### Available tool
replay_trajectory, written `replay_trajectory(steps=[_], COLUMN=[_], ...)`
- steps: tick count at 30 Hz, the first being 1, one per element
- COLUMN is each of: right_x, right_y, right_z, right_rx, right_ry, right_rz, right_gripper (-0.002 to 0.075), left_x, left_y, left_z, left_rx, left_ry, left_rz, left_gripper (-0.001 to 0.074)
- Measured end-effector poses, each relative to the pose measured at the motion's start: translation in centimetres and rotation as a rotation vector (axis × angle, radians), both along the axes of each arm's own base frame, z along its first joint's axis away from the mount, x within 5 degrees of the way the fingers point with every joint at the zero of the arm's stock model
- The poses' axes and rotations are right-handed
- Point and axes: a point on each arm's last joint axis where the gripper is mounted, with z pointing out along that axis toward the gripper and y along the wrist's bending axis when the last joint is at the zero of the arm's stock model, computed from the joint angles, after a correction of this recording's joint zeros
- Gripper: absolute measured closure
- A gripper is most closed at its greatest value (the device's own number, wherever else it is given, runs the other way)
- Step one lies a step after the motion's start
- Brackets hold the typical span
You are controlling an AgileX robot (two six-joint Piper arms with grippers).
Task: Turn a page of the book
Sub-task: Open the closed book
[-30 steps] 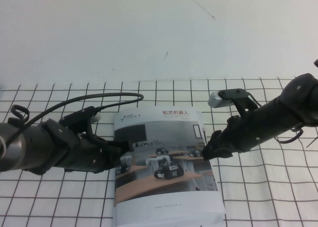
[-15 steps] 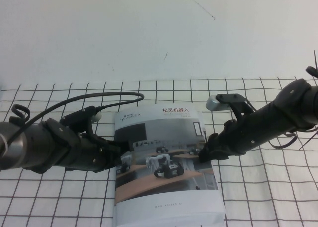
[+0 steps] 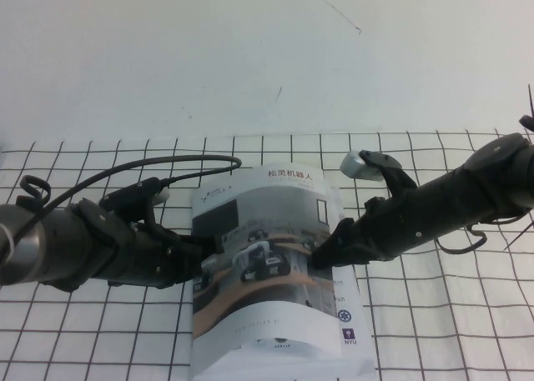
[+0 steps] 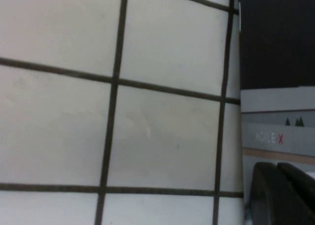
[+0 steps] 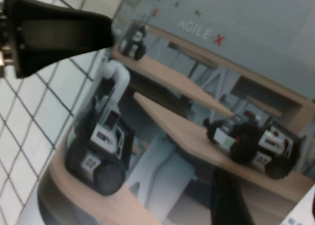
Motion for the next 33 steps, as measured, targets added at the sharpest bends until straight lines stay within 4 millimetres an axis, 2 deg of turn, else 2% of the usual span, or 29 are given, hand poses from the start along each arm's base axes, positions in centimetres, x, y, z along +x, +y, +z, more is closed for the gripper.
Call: replay_trajectory(steps=[11,26,31,33], right_x=[-0.6,-0.8,-0.9,-0.9], right_y=[0.3,1.7,1.9,1.9], right_z=[4.4,6.7,7.2,7.3], right_rx=[0.095,0.366,0.433,0.436], right_ry=[-0.095,-0.105,-0.116,-0.126], right_rz=[0.029,0.038,0.053,0.059], right_gripper=[0.0374,0.0374,0.0374,0.0374], left_x=[0.1,0.3,-0.1,-0.6], left_y=[0.1,0.2,0.1,0.1], left_z=[0.0,-0.2,1.7,3.9], left_rx=[0.003,0.01,-0.014,-0.042], left_ry=[-0.006,-0.02,-0.061,-0.104], left_rz=[0.011,0.037,0.013,-0.012], left_gripper=[0.0738,0.0738,0.0738,0.0738])
